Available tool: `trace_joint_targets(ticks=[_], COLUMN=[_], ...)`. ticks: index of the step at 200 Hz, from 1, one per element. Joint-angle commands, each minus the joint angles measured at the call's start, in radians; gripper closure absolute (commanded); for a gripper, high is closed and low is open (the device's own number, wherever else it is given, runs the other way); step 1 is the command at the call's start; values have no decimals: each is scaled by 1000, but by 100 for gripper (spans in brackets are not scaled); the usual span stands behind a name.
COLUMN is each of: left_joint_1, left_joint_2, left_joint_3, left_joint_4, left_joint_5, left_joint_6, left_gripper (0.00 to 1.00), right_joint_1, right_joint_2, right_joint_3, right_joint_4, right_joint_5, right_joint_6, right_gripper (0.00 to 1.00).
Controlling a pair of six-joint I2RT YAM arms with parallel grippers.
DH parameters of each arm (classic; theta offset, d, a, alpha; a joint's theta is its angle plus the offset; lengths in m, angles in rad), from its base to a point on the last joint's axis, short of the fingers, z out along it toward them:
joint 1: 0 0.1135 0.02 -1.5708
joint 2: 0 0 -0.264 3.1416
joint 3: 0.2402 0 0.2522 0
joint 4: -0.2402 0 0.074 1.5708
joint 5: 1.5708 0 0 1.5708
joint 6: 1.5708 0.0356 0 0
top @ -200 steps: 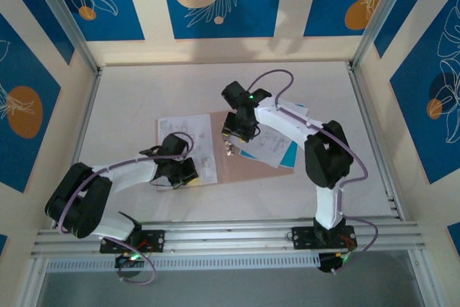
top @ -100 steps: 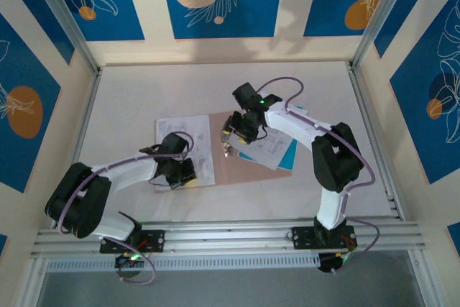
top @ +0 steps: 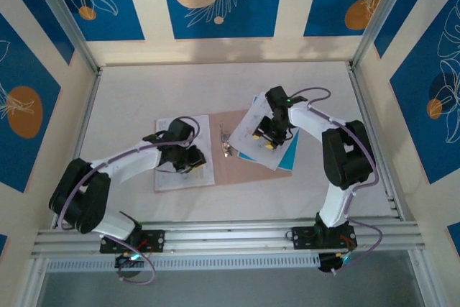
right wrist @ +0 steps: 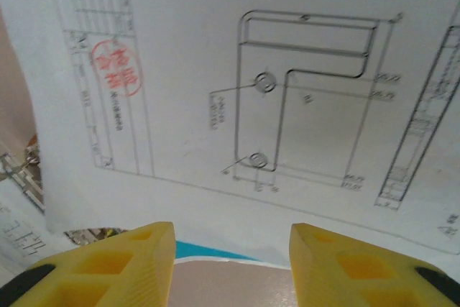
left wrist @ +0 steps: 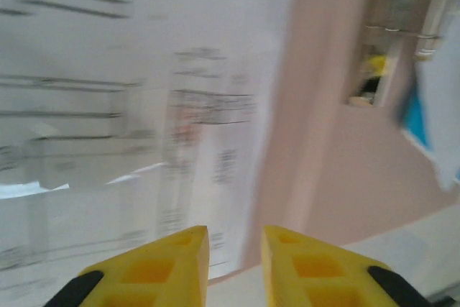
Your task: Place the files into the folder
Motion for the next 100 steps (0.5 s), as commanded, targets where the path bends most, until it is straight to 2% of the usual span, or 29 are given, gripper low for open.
trace_joint_targets(ticks=[1, 48, 100], left_joint_1=[-71, -179, -208], left_joint_2=[82, 291, 373], left_joint_3=[78, 241, 297], left_joint_4=[137, 219, 207], left_joint_5=[83, 83, 5], left_joint_6=[-63, -106, -99], left_gripper=[71, 68, 66], right_joint_1=[-27, -101, -144], right_joint_2=[57, 111, 117], right_joint_3=[15, -2, -13], right_joint_4=[-85, -117, -102], right_joint_5=[-21, -2, -49], right_joint_6=[-98, -204, -233], right_gripper=[54, 54, 55])
